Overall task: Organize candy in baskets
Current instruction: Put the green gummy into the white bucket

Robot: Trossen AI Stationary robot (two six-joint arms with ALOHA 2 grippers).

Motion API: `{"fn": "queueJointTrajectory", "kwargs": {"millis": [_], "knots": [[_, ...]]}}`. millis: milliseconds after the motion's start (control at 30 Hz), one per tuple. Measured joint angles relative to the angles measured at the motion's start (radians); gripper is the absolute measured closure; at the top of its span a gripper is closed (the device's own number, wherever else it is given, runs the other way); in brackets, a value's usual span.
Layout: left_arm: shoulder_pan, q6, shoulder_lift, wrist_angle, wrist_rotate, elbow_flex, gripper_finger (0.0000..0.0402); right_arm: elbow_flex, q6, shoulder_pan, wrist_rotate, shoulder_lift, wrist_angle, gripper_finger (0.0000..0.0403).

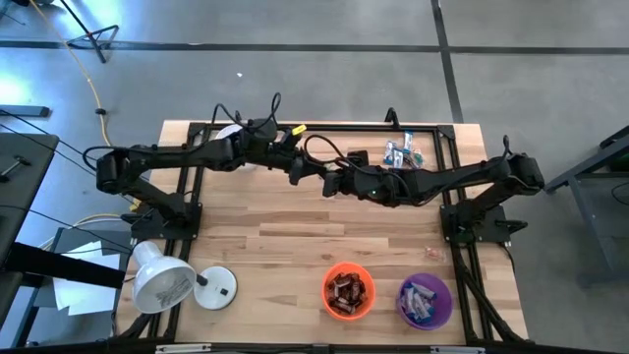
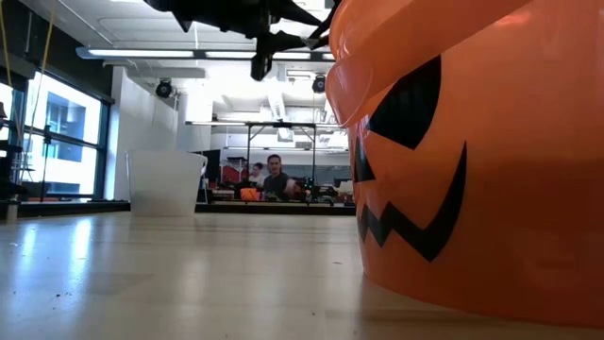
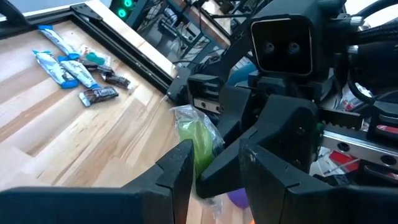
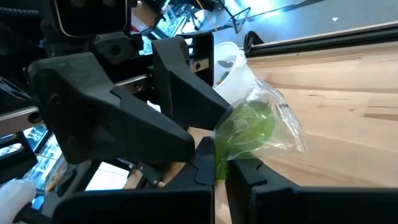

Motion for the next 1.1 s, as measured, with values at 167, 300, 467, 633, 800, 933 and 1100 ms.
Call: {"fn": "queueJointTrajectory", "kwargs": {"millis": [167, 300, 467, 633, 800, 933, 1100], "knots": [[0.009, 0.018, -0.001, -0.002, 0.009, 0.000, 0.0286, 0.000, -0.019, 0.000, -0.003, 0.000, 0.001, 0.0403], [0.023, 0.019, -0.005, -0.004, 0.020, 0.002, 0.0286, 0.000, -0.024, -0.001, -0.008, 0.000, 0.003, 0.0403], [0.051, 0.019, -0.007, -0.007, 0.065, 0.002, 0.0286, 0.001, -0.027, -0.003, -0.013, 0.000, 0.002, 0.0403], [0.065, 0.037, -0.007, -0.017, 0.064, 0.003, 0.0287, 0.001, -0.026, -0.010, -0.026, 0.000, -0.002, 0.0403], [0.066, 0.063, -0.007, -0.022, 0.062, 0.004, 0.0287, 0.001, -0.021, -0.020, -0.027, -0.006, -0.014, 0.0403], [0.066, 0.063, -0.008, -0.023, 0.069, 0.004, 0.0287, 0.008, -0.019, -0.024, -0.015, -0.014, -0.019, 0.0403], [0.066, 0.063, -0.010, -0.021, 0.109, 0.004, 0.0287, 0.029, -0.026, -0.023, -0.005, -0.014, -0.029, 0.0403]]}}
